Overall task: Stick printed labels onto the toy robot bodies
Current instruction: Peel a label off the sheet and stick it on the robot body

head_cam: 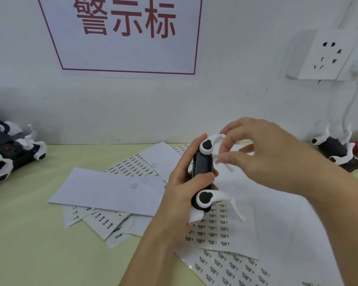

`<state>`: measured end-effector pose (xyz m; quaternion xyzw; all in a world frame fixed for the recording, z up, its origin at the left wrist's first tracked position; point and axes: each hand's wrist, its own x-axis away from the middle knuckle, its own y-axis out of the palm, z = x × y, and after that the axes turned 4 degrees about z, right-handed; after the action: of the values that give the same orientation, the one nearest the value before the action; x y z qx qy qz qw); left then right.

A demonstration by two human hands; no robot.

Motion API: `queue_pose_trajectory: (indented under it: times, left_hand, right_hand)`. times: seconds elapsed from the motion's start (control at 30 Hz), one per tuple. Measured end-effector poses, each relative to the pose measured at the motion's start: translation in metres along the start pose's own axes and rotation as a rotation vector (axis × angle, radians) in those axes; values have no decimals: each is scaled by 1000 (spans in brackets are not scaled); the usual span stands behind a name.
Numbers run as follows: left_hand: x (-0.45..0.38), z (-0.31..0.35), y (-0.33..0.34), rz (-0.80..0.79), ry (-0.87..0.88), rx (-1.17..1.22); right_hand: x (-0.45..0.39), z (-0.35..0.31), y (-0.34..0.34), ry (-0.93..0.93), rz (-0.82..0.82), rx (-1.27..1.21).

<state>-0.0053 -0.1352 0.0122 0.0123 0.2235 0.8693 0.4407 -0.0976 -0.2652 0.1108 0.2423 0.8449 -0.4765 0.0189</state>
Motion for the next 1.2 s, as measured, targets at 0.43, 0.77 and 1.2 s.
queue_pose_trajectory:
  times: [0.43,0.77,1.2]
  left_hand:
    - [2,-1,1,10,53,-251]
    - [1,-4,0,35,8,-195]
    - [-2,-7,-3,30,15,-193]
  right_hand:
    - [0,-10,4,-26,-27,142]
    - [0,-10,2,-29,-40,165]
    - [0,-10,1,-38,-40,192]
